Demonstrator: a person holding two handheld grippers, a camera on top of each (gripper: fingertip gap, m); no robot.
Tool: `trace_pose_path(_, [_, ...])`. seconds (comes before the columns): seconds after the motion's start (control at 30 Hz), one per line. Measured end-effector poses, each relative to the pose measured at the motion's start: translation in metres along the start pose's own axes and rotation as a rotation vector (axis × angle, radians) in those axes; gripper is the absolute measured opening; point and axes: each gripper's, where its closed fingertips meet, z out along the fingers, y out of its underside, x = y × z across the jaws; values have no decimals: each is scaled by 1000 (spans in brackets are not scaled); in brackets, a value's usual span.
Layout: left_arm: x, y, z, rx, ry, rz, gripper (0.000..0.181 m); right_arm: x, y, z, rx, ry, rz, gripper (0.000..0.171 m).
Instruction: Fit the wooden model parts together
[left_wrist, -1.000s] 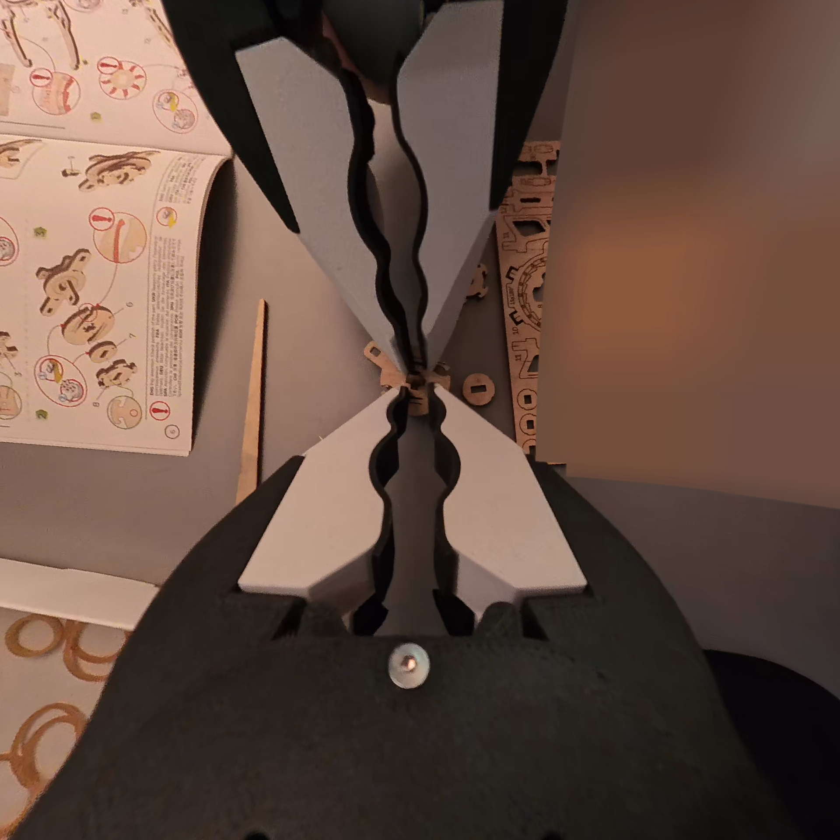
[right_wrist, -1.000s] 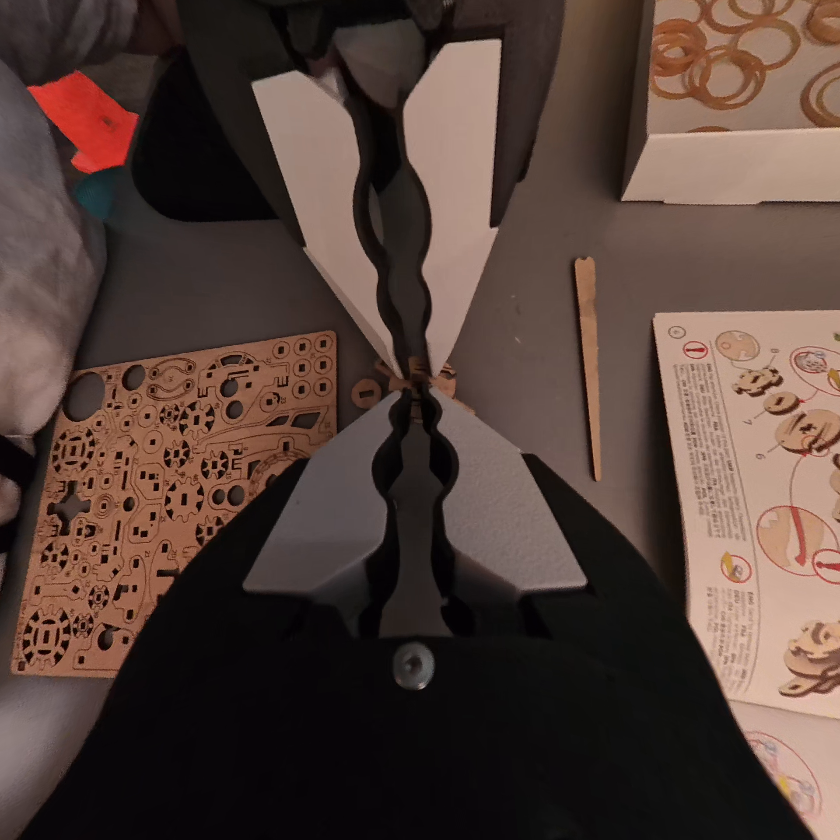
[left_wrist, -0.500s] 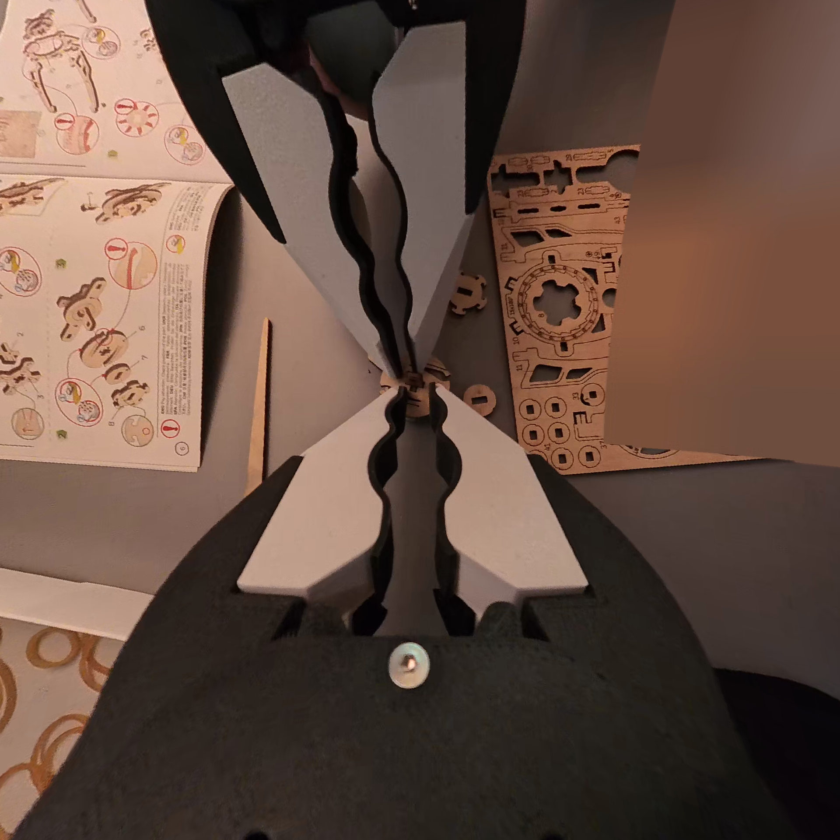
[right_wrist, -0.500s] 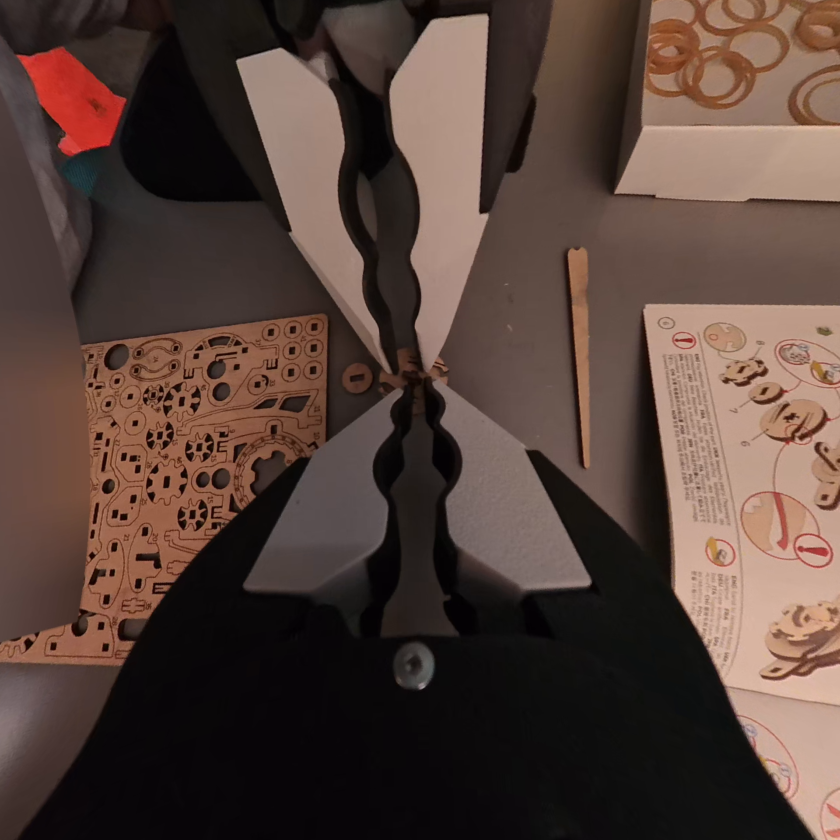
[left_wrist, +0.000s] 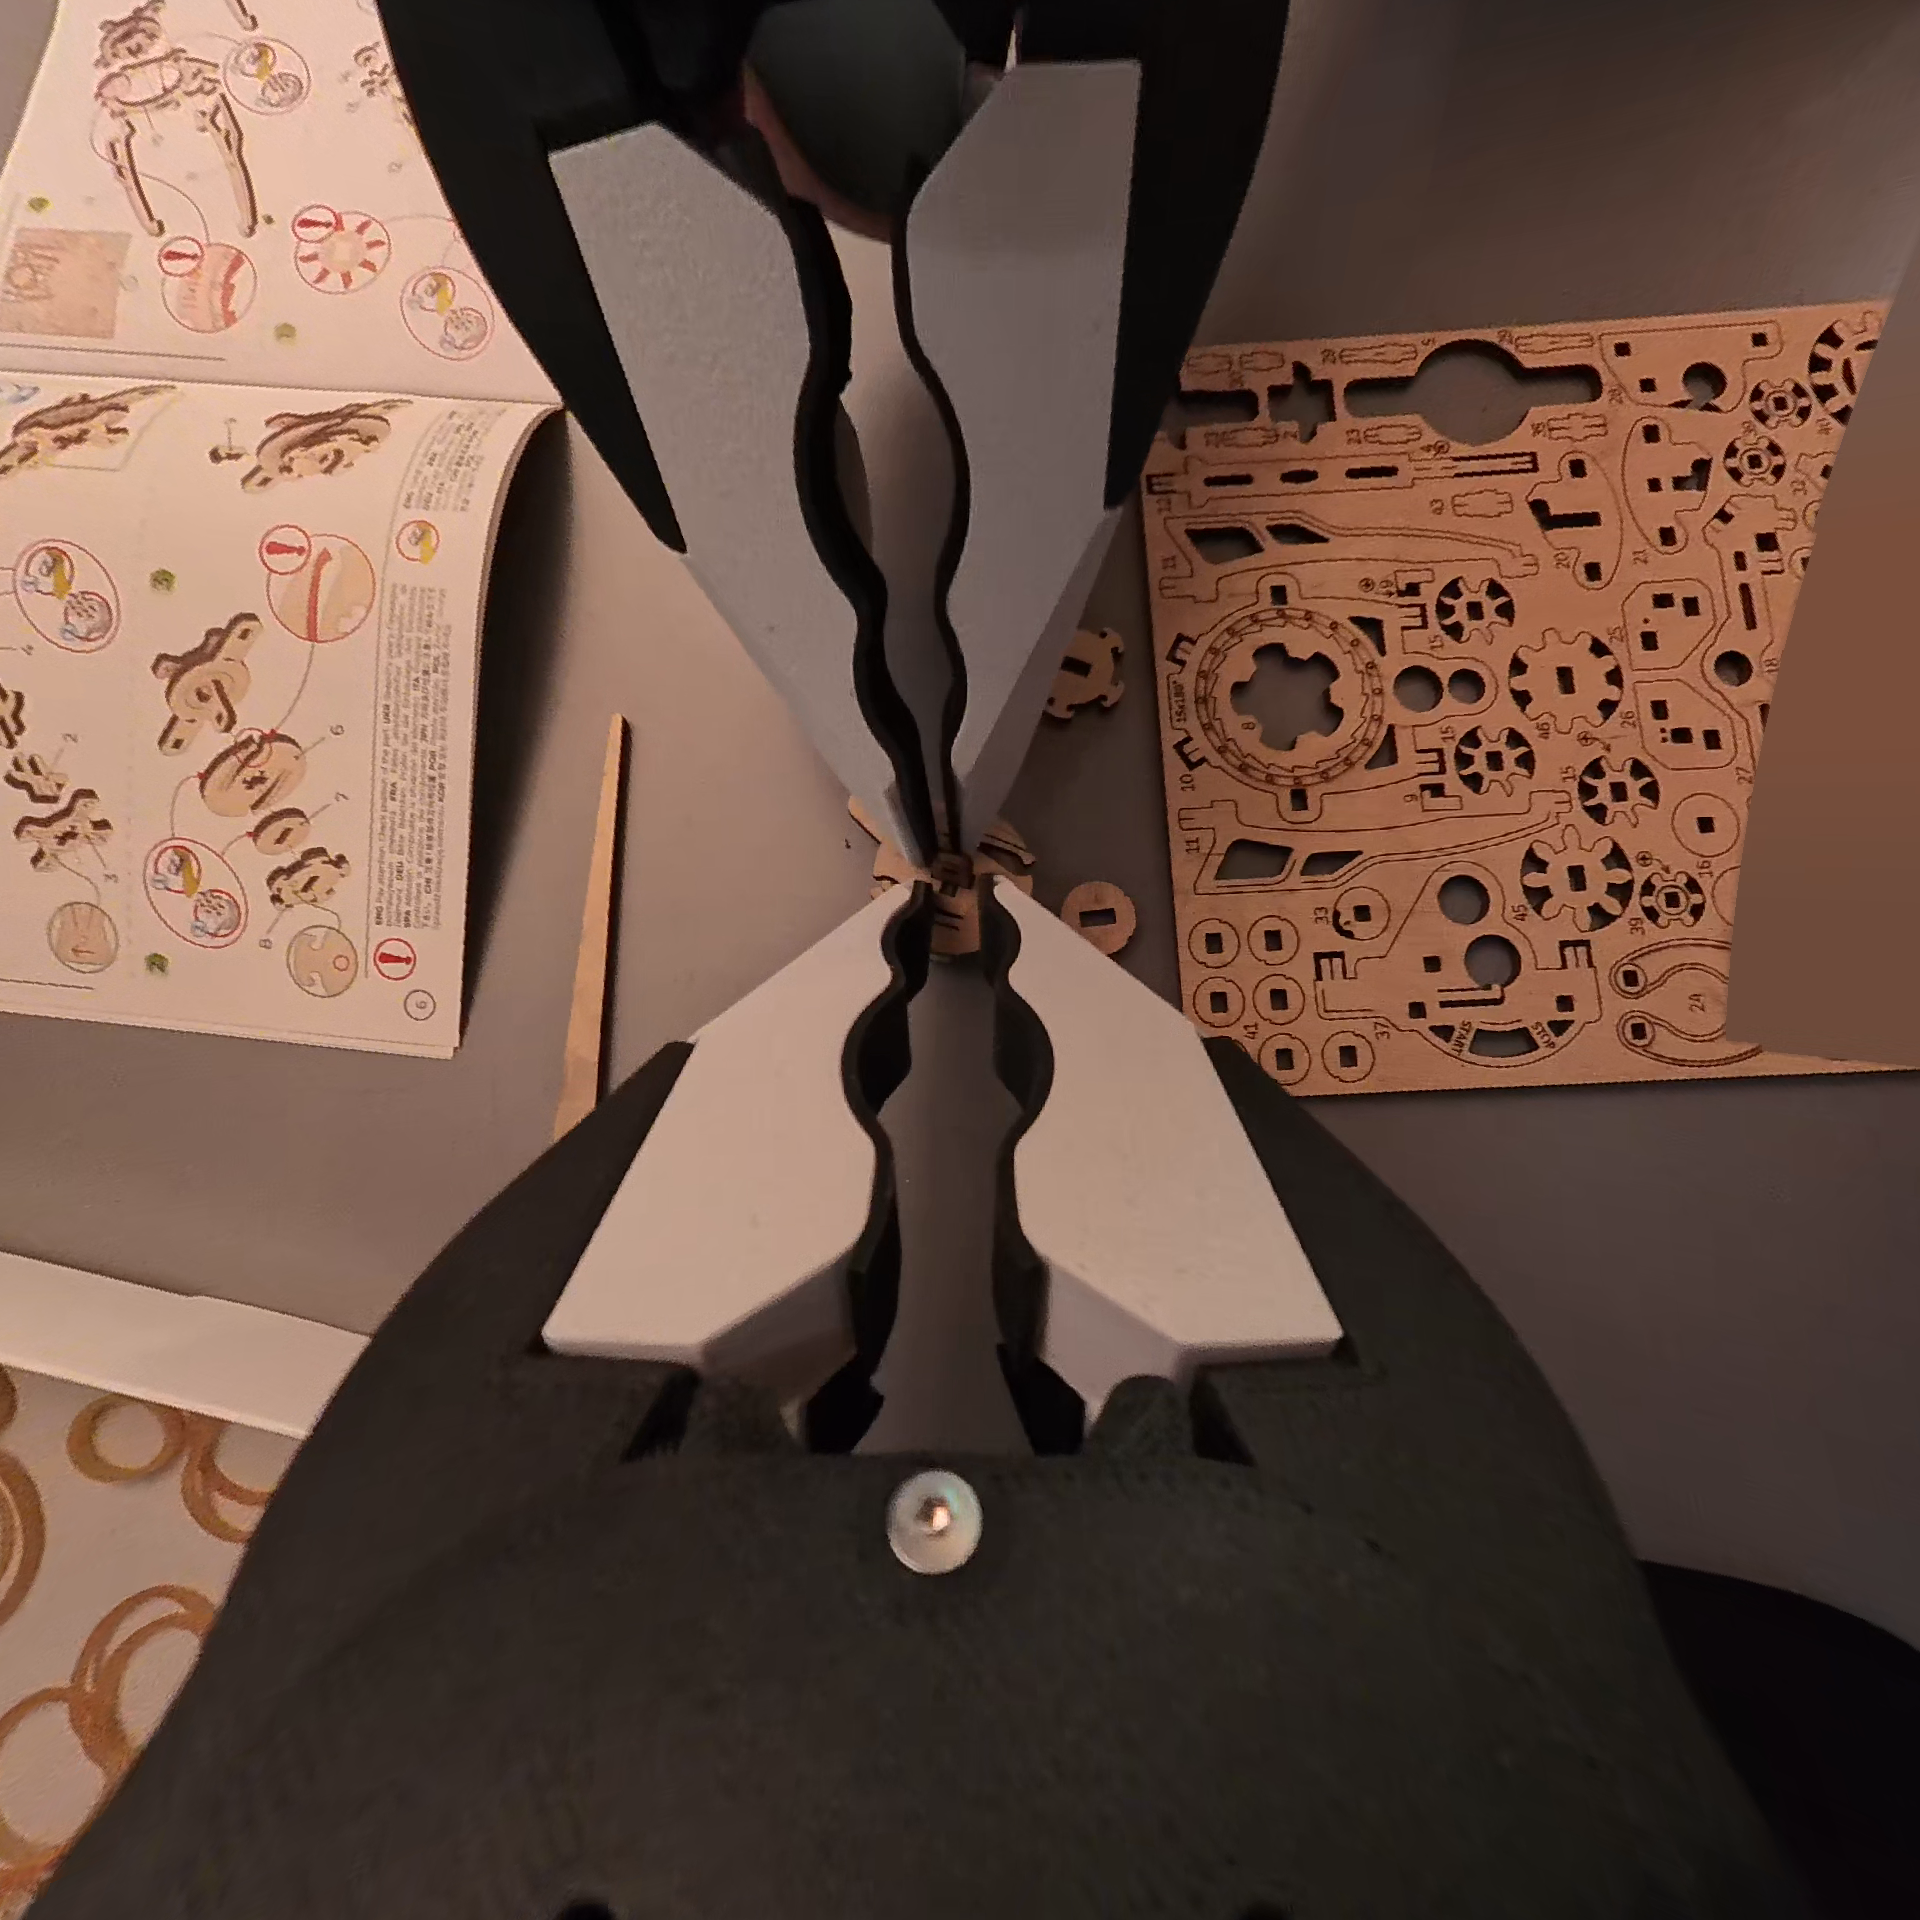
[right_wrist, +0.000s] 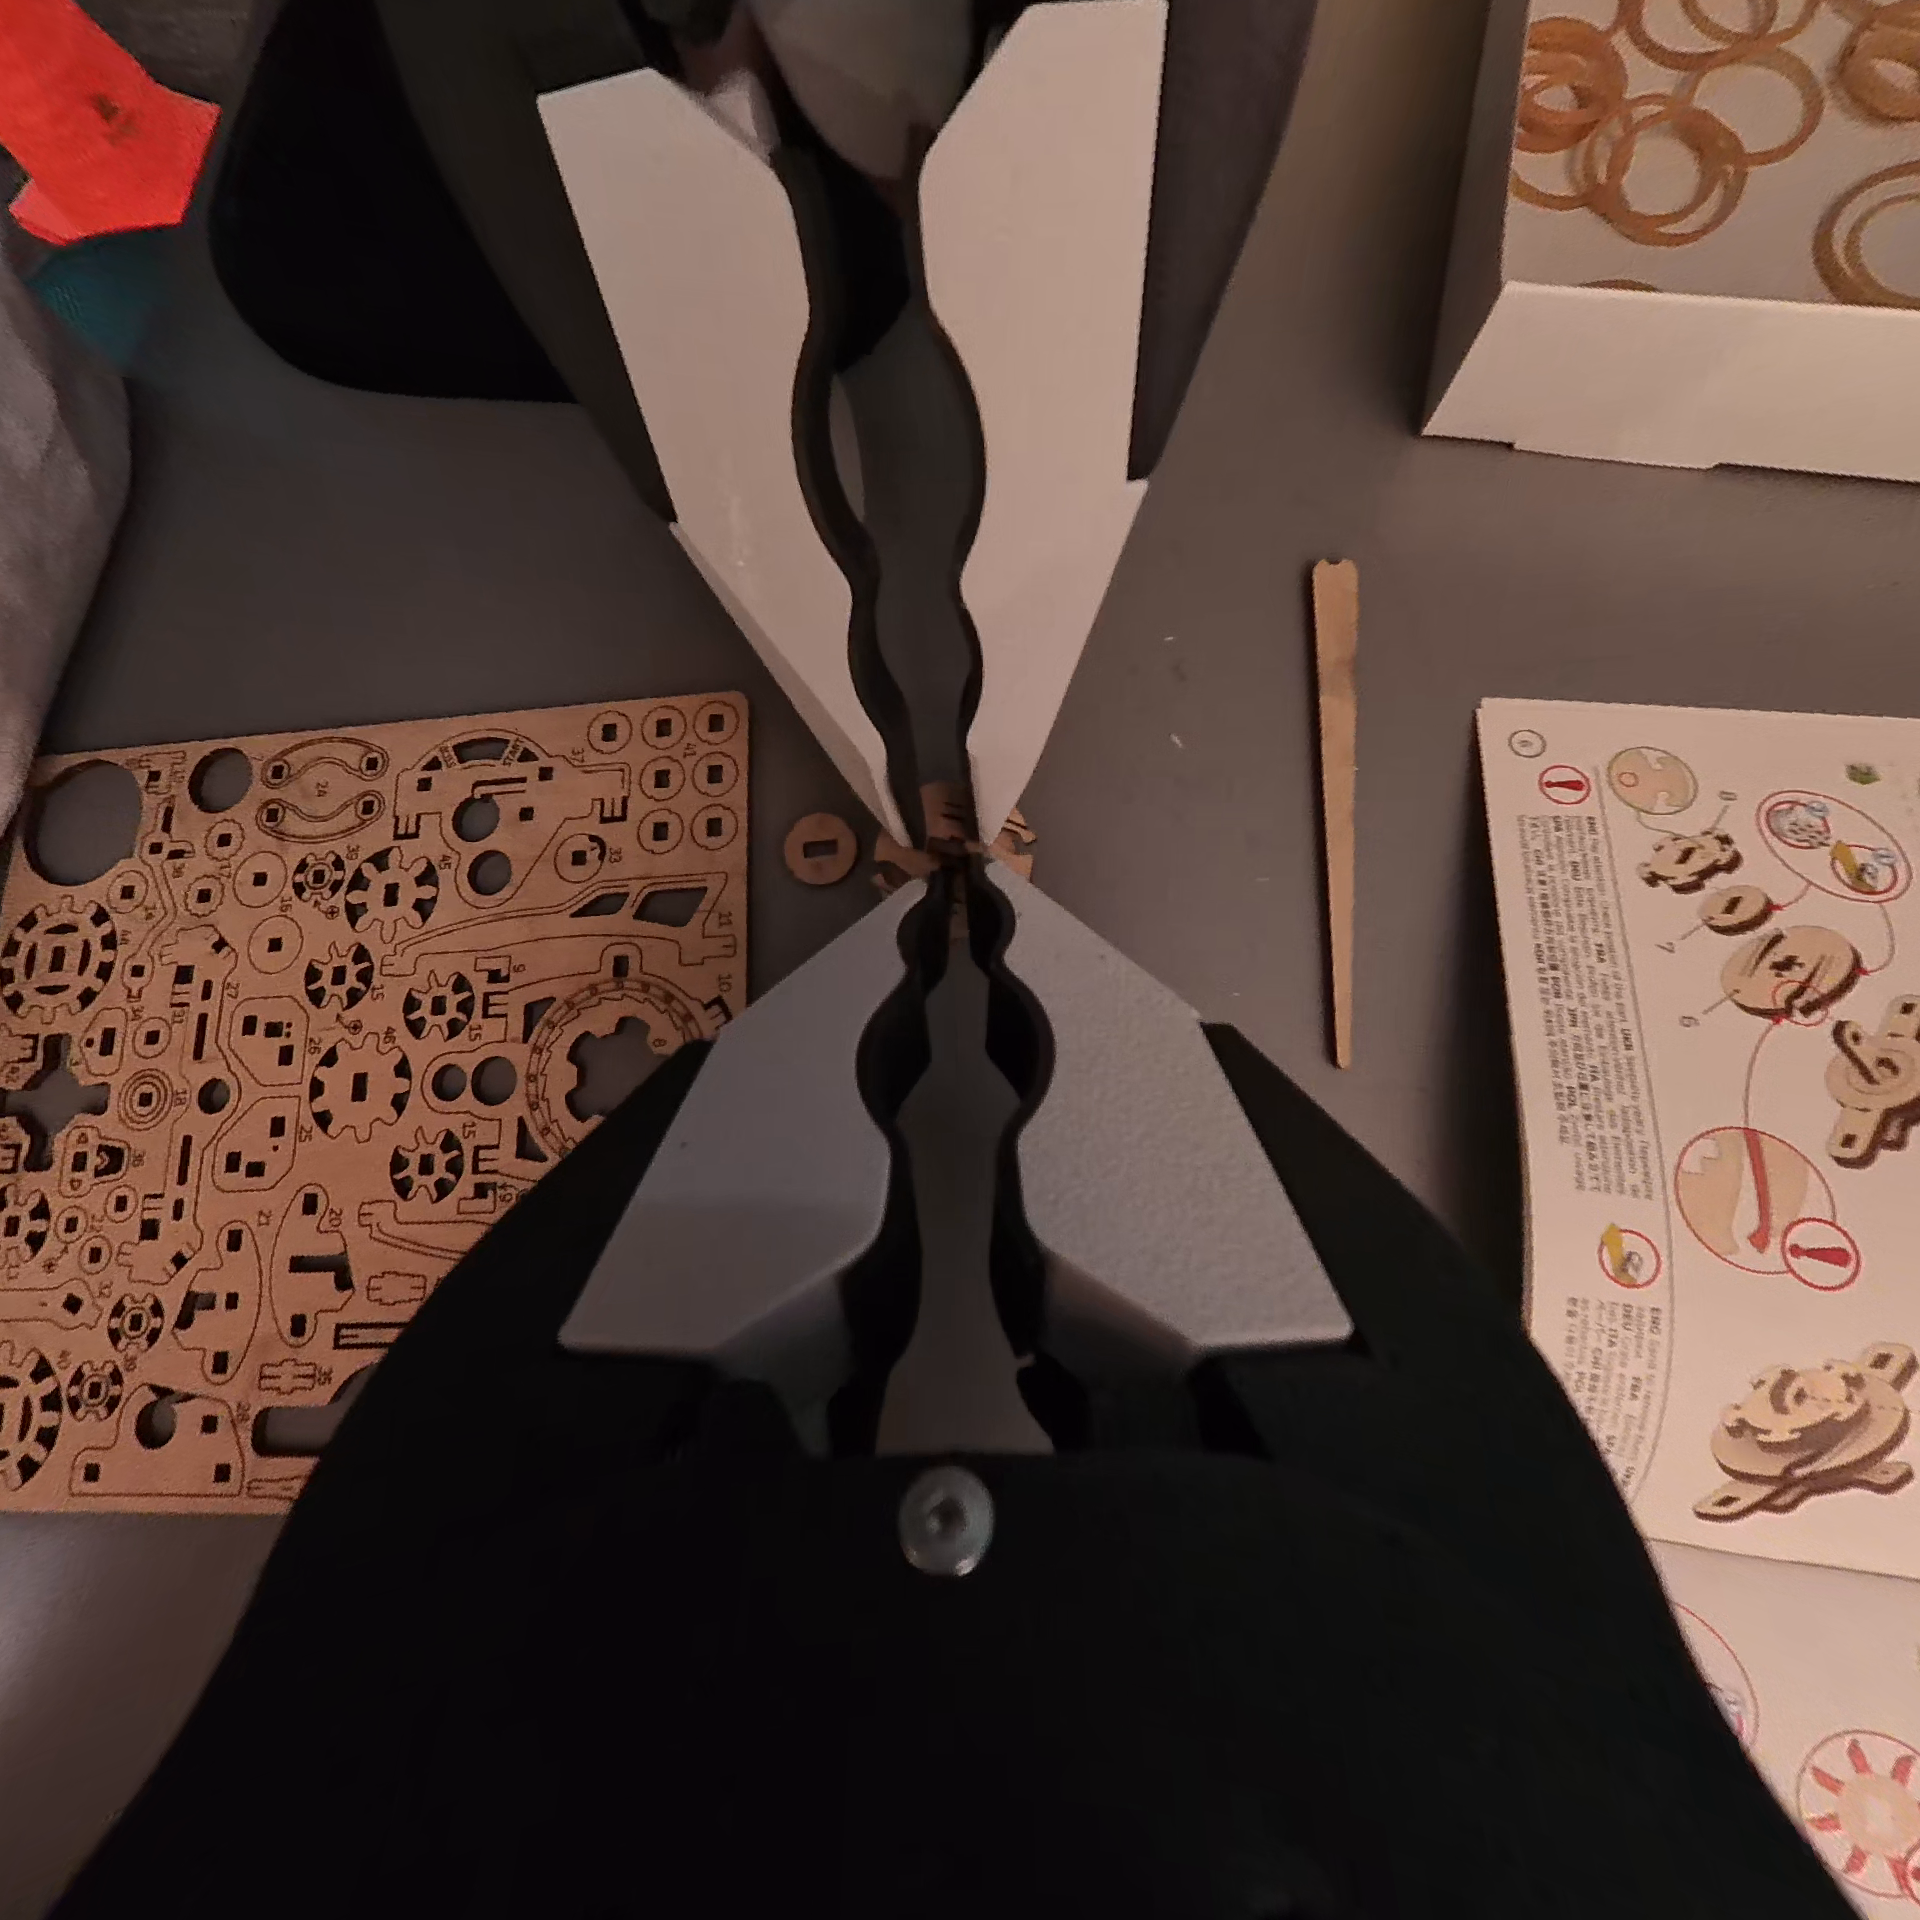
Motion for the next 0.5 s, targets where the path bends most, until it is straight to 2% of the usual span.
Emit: trace_pose_path(0.5, [-1,0,1,10,-1,-17,7,0,2,1,8,-9,10,6])
